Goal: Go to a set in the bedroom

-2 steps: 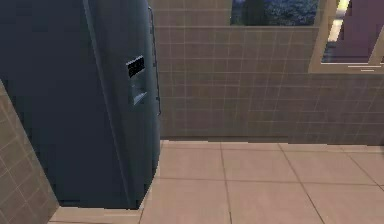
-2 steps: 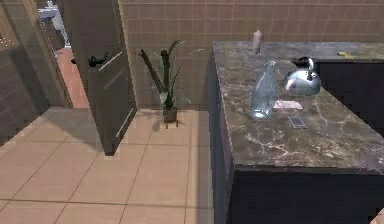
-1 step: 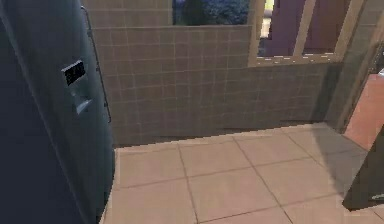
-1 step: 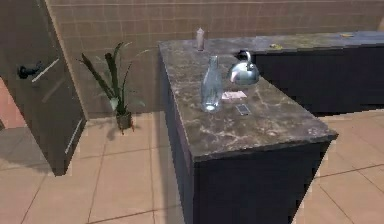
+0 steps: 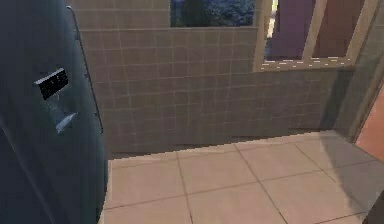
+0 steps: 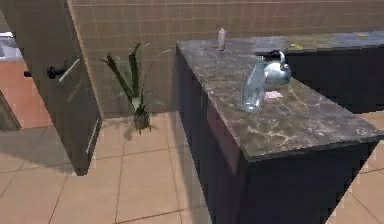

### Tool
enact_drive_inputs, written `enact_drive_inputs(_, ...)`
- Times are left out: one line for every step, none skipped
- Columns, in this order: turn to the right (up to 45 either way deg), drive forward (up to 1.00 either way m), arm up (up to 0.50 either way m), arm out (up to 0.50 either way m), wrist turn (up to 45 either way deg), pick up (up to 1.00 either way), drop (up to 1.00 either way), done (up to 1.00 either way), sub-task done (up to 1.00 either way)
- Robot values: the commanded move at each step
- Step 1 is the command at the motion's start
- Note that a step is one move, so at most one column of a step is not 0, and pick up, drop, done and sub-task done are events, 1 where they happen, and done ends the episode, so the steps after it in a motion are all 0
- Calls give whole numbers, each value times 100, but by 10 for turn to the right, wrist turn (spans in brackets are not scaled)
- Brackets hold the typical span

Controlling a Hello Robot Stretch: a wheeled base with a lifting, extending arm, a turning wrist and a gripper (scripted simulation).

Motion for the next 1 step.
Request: enact_drive_inputs(270,0,0,0,0,0,0,0,0)
